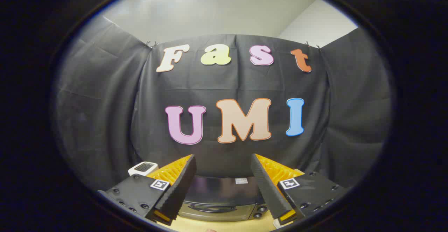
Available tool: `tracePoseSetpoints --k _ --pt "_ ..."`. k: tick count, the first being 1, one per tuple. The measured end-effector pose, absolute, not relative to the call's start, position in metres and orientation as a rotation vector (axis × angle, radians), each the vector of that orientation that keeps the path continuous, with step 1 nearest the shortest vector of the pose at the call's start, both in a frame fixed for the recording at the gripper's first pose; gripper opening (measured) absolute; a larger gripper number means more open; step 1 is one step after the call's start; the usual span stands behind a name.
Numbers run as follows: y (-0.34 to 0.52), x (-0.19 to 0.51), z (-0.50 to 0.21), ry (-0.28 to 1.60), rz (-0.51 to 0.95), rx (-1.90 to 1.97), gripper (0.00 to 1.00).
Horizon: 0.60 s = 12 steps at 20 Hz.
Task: Open the toaster oven, put the food inside, and close the toaster oven door.
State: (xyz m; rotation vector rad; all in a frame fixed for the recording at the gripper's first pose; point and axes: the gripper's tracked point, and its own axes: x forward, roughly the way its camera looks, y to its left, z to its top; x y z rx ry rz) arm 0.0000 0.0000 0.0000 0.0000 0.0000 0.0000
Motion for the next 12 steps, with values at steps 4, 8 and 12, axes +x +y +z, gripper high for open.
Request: tracePoseSetpoints --k 4,8,12 --pt "0.006 0.005 -0.003 0.007 0.023 0.008 0.98" --pt "0.01 0.007 -0.008 0.013 0.042 0.027 0.98" --pt "0.013 0.009 -0.014 0.016 0.05 0.051 0.98"
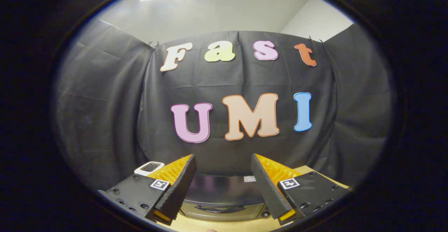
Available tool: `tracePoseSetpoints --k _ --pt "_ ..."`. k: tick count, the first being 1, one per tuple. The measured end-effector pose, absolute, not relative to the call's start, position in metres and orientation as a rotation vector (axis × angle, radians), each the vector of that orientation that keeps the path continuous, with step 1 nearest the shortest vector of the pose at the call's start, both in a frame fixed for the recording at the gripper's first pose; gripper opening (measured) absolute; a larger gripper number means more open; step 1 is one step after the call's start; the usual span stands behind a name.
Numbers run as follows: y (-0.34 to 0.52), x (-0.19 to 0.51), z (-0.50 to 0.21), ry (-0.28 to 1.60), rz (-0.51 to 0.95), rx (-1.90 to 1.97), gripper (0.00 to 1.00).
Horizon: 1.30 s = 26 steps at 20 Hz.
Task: Open the toaster oven, put the food inside, and close the toaster oven door.
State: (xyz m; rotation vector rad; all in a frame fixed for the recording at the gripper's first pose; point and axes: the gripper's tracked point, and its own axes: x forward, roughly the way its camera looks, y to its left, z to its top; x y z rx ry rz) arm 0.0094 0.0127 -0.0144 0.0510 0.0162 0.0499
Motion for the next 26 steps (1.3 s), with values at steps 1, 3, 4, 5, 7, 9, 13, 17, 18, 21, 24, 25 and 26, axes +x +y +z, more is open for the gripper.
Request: tracePoseSetpoints --k 1,3,4,5,7,9,13,17,18,21,24,25,26 --pt "0.012 0.01 -0.016 0.019 0.045 0.055 0.98" --pt "0.013 0.014 -0.028 0.034 0.034 0.059 0.98" --pt "0.012 0.018 -0.039 0.052 0.032 0.059 0.98" --pt "0.011 0.023 -0.051 0.074 0.031 0.058 0.98" --pt "0.014 0.027 -0.074 0.118 0.033 0.059 0.98" --pt "0.018 0.032 -0.097 0.162 0.029 0.062 0.98" --pt "0.02 0.045 -0.138 0.237 0.012 0.055 0.98" --pt "0.019 0.054 -0.179 0.306 -0.018 0.05 0.98" --pt "0.019 0.056 -0.19 0.326 -0.024 0.049 0.98" --pt "0.021 0.058 -0.215 0.371 -0.032 0.034 0.98" --pt "0.023 0.058 -0.236 0.412 -0.026 -0.002 0.98" --pt "0.025 0.057 -0.24 0.425 -0.024 -0.017 0.98" --pt "0.027 0.057 -0.245 0.432 -0.017 -0.026 0.98"
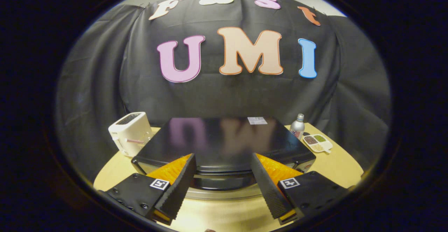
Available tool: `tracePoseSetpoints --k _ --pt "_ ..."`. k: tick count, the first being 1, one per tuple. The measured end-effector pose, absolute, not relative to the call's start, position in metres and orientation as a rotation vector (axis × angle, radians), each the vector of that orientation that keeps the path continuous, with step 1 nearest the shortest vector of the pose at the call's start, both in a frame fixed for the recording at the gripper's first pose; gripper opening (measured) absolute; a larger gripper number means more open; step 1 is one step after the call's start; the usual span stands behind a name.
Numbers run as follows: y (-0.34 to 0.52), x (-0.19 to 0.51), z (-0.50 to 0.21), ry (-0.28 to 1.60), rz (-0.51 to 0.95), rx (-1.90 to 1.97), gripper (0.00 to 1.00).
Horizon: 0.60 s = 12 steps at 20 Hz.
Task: Open the toaster oven, put the food inside, and close the toaster oven door.
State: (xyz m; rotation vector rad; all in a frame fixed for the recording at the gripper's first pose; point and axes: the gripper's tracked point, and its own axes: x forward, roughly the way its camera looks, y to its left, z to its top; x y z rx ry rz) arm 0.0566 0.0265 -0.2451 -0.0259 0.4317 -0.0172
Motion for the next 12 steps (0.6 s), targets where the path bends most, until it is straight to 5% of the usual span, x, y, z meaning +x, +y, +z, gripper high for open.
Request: tracePoseSetpoints --k 12 --pt "0.025 0.041 -0.246 0.452 0.001 -0.005 0.97"
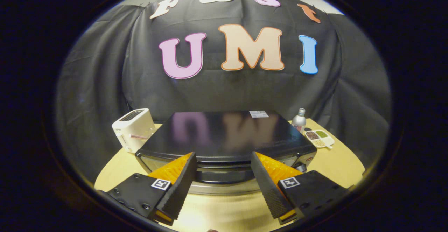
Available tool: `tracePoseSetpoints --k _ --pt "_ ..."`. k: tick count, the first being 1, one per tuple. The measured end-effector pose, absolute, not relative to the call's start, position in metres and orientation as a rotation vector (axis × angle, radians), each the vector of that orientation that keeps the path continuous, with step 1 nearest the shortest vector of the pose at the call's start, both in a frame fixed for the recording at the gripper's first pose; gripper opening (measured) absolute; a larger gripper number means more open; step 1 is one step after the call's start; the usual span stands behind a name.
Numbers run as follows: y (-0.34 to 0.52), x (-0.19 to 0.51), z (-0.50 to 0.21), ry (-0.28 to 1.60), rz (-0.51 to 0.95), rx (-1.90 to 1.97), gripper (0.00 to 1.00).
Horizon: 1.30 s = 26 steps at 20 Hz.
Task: Open the toaster oven, put the food inside, and close the toaster oven door.
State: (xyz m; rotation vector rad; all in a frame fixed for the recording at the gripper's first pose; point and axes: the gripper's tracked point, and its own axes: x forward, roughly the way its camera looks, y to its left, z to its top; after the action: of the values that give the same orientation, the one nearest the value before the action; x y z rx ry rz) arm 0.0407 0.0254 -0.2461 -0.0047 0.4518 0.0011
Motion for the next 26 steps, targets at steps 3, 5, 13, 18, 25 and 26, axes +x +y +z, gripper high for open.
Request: tracePoseSetpoints --k 3,5,13,18,25,26 --pt "0.025 0.034 -0.245 0.465 0.009 -0.014 0.97" --pt "0.024 0.027 -0.245 0.475 0.012 -0.021 0.97" --pt "0.022 -0.022 -0.255 0.564 0.031 -0.083 0.97" --pt "0.022 -0.066 -0.285 0.679 0.042 -0.166 0.97" --pt "0.025 -0.095 -0.325 0.79 0.059 -0.21 0.97" --pt "0.025 -0.098 -0.331 0.802 0.059 -0.2 0.97"
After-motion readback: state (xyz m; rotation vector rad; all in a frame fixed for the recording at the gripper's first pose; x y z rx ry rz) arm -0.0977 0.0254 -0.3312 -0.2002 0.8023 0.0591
